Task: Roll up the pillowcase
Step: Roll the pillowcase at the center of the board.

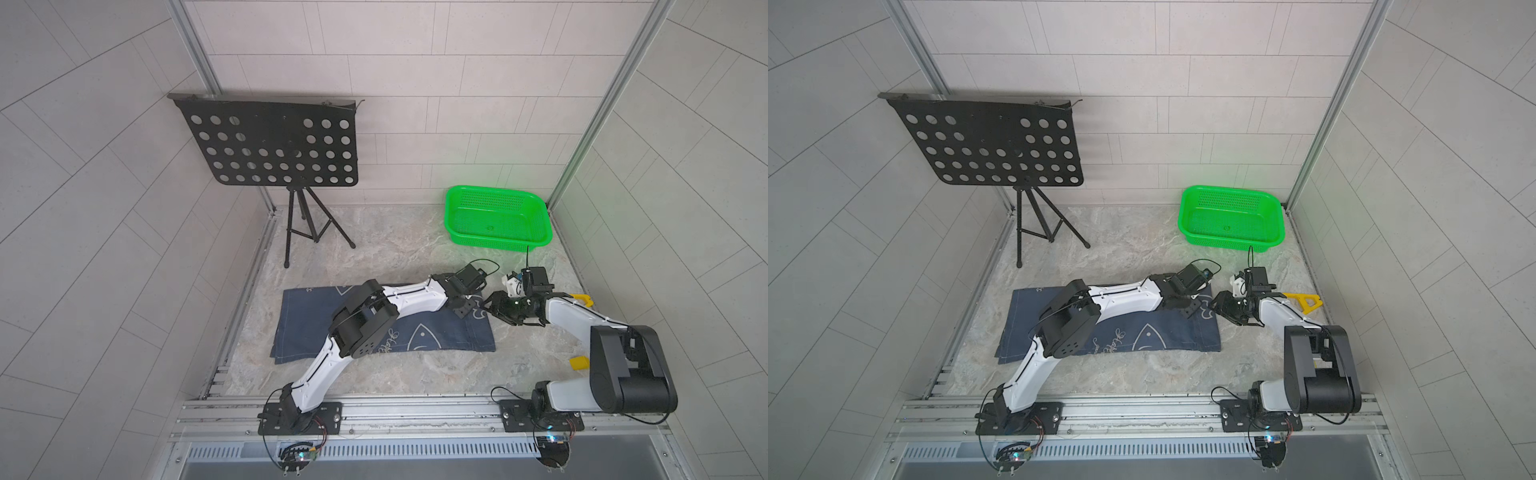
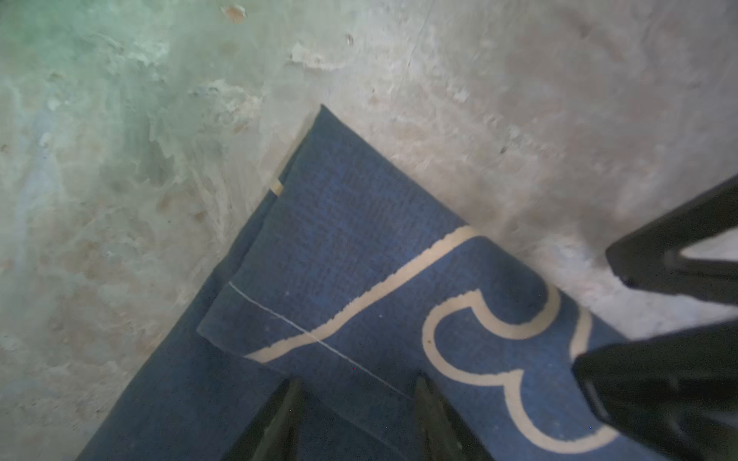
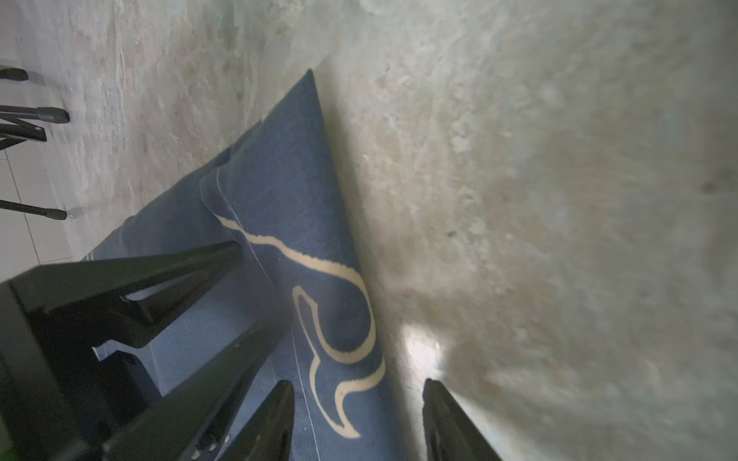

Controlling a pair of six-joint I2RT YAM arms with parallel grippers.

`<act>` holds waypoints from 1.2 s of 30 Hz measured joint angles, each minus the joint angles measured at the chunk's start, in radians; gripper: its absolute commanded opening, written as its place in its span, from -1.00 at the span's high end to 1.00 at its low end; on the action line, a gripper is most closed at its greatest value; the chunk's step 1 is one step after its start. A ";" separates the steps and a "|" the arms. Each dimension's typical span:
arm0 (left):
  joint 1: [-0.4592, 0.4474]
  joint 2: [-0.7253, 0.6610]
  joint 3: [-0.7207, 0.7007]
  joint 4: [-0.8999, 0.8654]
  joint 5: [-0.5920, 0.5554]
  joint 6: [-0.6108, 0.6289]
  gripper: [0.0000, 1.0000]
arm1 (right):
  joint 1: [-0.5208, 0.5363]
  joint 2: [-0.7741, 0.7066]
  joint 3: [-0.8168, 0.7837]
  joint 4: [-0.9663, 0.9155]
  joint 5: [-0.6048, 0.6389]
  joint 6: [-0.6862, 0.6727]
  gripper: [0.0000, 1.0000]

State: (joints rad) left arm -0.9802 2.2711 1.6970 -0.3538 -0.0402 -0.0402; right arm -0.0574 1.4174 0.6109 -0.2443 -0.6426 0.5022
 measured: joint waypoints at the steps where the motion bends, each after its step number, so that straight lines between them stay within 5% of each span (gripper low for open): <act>1: 0.000 0.000 0.005 -0.003 -0.010 0.014 -0.01 | 0.000 0.019 0.008 0.005 -0.008 0.003 -0.09; 9: 0.000 0.008 0.018 -0.022 -0.020 0.060 0.01 | 0.000 0.135 0.053 0.112 -0.073 0.016 0.12; 16: 0.003 0.009 0.020 -0.024 -0.005 0.063 0.01 | 0.005 0.150 0.039 0.170 -0.108 0.029 0.78; 22: 0.017 0.009 0.020 -0.026 0.032 0.047 -0.03 | 0.018 0.096 0.002 0.194 -0.108 0.052 0.94; 29: 0.047 -0.034 0.018 -0.078 0.113 -0.011 -0.15 | 0.104 0.050 0.064 0.071 0.086 0.059 0.97; 36: 0.100 -0.282 -0.092 -0.118 0.172 -0.051 -0.24 | 0.240 0.014 0.181 -0.081 0.387 0.121 0.91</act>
State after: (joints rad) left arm -0.8803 1.9892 1.6047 -0.4717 0.1318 -0.0910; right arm 0.1822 1.4311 0.7921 -0.3256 -0.2554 0.6231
